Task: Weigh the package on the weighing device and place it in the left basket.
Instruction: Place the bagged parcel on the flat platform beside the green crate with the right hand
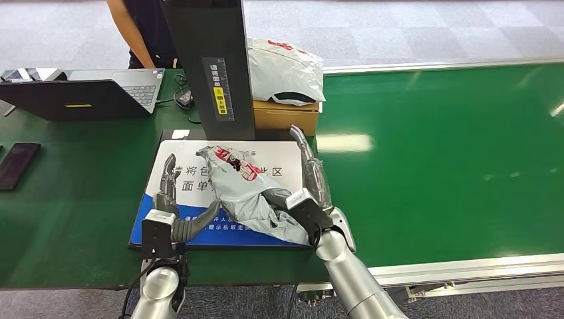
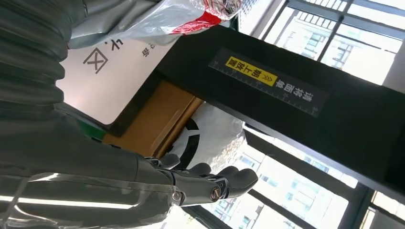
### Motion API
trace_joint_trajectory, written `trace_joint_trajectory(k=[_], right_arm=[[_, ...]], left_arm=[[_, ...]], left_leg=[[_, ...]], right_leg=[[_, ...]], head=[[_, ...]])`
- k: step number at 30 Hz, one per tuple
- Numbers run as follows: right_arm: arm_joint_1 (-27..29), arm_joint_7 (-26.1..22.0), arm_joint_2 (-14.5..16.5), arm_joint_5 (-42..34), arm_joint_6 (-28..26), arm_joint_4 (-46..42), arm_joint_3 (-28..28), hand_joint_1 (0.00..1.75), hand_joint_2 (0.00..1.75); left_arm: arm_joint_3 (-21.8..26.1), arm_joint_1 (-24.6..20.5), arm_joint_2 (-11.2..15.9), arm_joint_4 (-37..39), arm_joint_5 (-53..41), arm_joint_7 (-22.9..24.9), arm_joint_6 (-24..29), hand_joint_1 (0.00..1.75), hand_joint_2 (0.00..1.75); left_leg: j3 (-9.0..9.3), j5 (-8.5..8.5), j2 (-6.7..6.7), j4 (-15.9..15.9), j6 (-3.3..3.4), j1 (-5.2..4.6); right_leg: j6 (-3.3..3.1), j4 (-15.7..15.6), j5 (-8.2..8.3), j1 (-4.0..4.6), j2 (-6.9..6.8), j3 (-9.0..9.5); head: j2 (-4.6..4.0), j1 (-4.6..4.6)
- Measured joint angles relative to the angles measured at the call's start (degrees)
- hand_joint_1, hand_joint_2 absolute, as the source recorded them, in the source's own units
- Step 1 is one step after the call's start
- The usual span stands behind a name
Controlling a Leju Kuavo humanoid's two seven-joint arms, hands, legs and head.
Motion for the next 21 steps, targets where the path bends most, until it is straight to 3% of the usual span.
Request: trace_joint_trajectory(k=[8, 15, 21], right_arm=[[0.3, -1.4, -0.4, -3.2, -0.1, -3.3, -0.2, 0.0, 1.75], [2.7, -1.9, -1.1, -11.0, 10.6, -11.5, 0.1, 0.0, 1.75], [5.0, -1.9, -1.5, -12.7, 12.8, -18.1, 0.3, 0.0, 1.75]], left_arm=[[-0.3, -0.1, 0.0, 0.1, 0.2, 0.0, 0.5, 0.0, 1.75], [-0.4, -0.1, 0.1, 0.1, 0.6, 0.1, 0.6, 0.0, 1.75], [-0.4, 0.2, 0.1, 0.0, 0.8, 0.4, 0.9, 0.0, 1.75]], left_leg=[[0.0, 0.0, 0.0, 0.0, 0.0, 0.0], [-0.02, 0.0, 0.0, 0.0, 0.0, 0.0], [-0.03, 0.0, -0.01, 0.0, 0.0, 0.0]], right_leg=[[0.0, 0.0, 0.0, 0.0, 0.0, 0.0], [0.0, 0.0, 0.0, 0.0, 0.0, -0.01], [0.0, 0.0, -0.01, 0.0, 0.0, -0.01]], head=[[0.0, -0.02], [0.0, -0.02], [0.0, 0.0]])
